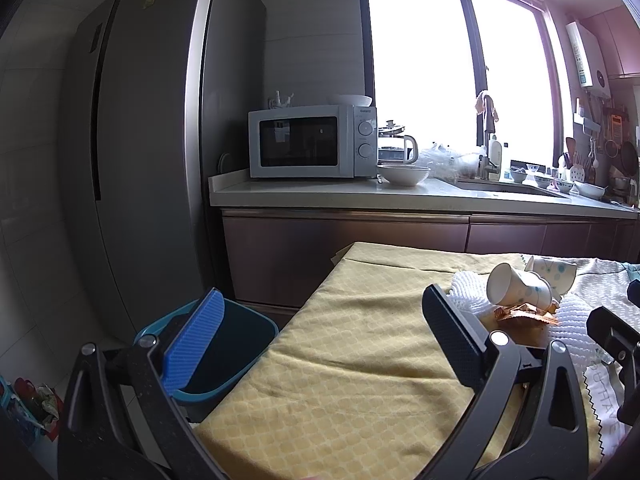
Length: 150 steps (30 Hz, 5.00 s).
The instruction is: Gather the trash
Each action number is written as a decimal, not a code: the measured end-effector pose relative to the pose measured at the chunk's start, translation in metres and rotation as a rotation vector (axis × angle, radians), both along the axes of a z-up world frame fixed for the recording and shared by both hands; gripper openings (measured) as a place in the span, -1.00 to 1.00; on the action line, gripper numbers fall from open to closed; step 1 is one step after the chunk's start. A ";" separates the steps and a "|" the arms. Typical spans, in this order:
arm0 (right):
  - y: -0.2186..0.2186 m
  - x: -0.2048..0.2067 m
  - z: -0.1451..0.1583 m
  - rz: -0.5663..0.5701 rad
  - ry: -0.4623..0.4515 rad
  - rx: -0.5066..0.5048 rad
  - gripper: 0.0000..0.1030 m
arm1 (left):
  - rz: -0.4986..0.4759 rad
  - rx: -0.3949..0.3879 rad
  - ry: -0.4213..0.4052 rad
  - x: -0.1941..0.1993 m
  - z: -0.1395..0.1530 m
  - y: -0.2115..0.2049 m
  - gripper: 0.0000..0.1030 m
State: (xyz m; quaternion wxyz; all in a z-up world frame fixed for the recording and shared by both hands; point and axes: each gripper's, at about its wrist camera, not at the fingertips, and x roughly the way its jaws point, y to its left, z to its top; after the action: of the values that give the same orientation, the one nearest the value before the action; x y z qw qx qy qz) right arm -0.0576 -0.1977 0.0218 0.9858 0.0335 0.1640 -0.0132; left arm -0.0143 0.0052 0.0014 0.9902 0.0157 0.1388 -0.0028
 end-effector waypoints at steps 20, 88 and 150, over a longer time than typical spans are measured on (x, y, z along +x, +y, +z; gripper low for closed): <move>-0.001 0.002 -0.002 -0.002 0.005 0.010 0.88 | 0.000 -0.001 0.002 0.000 -0.002 -0.002 0.90; -0.166 0.018 -0.062 -0.238 0.326 0.302 0.36 | -0.743 0.085 0.325 0.025 -0.061 -0.164 -0.11; 0.190 0.170 0.003 0.722 0.435 0.220 -0.87 | -0.039 -0.159 0.258 0.075 -0.017 0.193 -0.76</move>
State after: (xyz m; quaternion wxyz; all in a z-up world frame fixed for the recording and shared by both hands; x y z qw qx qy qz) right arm 0.1127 -0.0081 0.0251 0.8602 0.0753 0.3695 0.3433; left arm 0.0609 0.1984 -0.0155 0.9620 -0.0605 0.2640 -0.0353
